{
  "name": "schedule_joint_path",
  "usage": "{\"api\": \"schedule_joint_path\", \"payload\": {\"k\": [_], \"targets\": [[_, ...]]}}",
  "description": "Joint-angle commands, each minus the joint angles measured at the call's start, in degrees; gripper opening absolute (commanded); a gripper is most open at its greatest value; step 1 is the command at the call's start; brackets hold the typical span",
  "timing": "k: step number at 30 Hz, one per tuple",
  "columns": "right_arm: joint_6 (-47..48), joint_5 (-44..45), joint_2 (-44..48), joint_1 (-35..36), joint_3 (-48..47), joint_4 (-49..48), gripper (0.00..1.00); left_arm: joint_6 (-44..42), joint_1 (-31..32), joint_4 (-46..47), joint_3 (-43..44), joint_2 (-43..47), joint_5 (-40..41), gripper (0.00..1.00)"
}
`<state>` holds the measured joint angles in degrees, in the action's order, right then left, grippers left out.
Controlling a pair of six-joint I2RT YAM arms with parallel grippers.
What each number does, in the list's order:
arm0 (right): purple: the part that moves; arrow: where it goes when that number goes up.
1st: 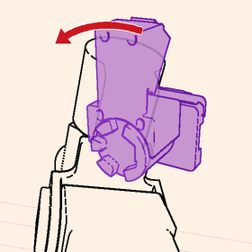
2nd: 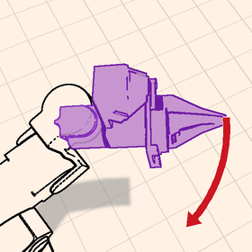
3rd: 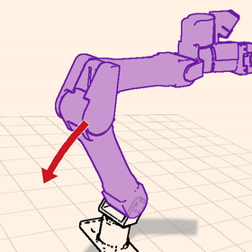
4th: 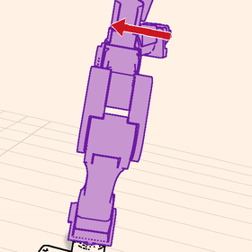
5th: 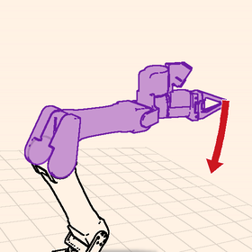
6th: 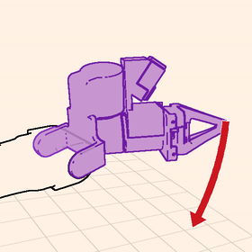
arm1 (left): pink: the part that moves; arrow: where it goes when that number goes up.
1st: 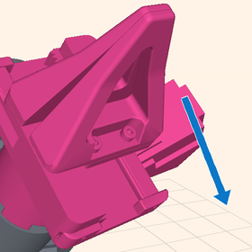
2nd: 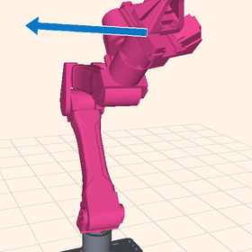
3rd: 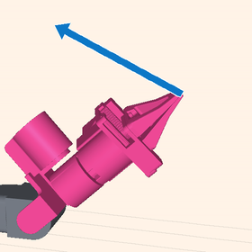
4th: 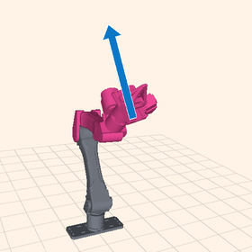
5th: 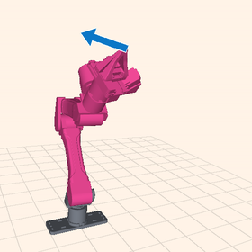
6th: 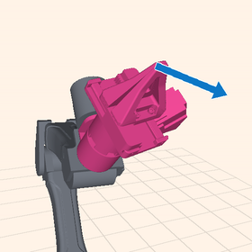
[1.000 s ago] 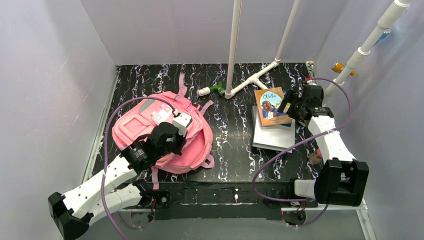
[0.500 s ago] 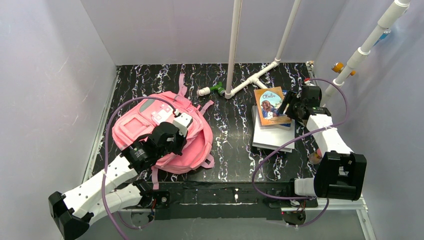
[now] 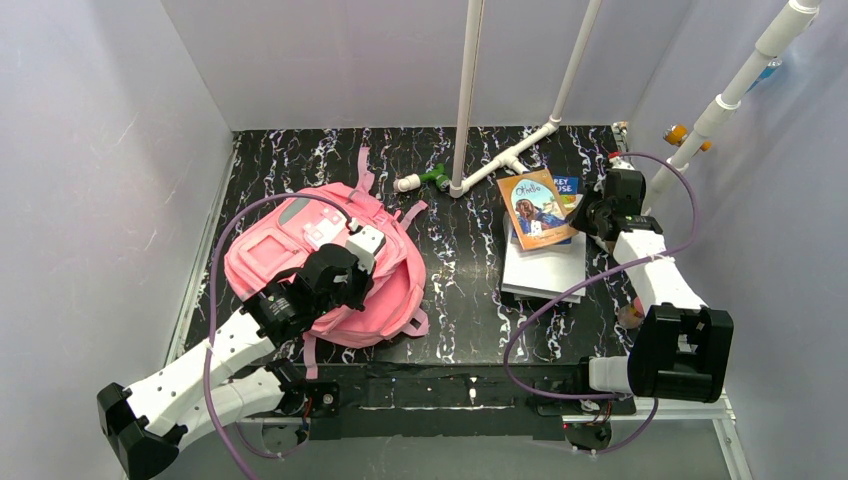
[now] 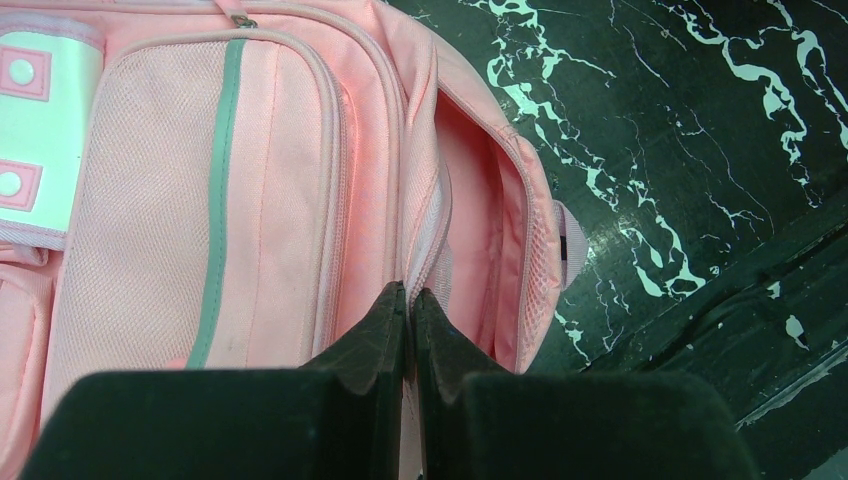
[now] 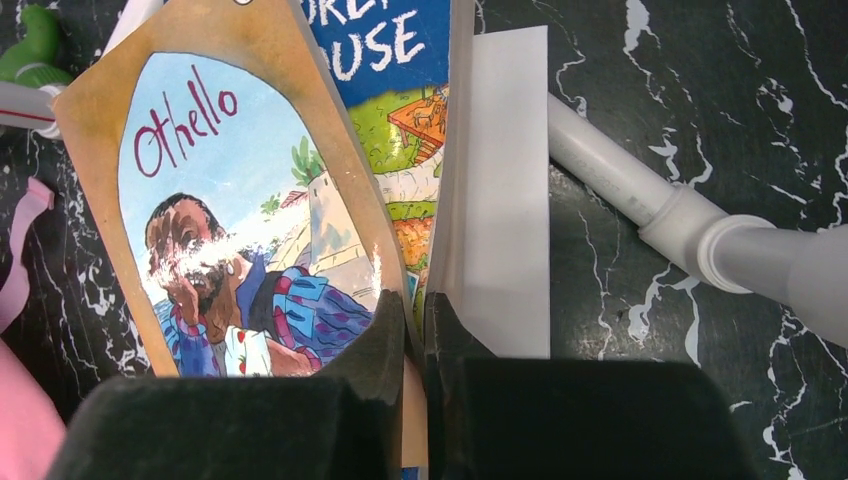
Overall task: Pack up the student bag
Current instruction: Adjust the book at the center of the board.
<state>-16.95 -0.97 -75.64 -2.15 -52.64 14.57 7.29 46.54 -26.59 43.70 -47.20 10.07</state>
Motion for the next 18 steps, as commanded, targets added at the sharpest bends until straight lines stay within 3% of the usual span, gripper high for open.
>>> {"api": "schedule_joint_path", "payload": {"k": [1, 13, 18], "targets": [[3.3, -3.9, 0.0, 1.7, 1.9, 1.7, 0.01, -0.2, -0.4, 1.6, 0.4, 0.3, 0.7, 0.0], [1.6, -11.6, 6.0, 4.6, 3.0, 0.7, 0.01, -0.1, -0.4, 1.8, 0.3, 0.5, 0.9, 0.0], [0.5, -6.0, 5.0, 4.7, 1.9, 3.4, 0.01, 1.2, -0.4, 2.1, 0.7, -0.8, -0.7, 0.0]]}}
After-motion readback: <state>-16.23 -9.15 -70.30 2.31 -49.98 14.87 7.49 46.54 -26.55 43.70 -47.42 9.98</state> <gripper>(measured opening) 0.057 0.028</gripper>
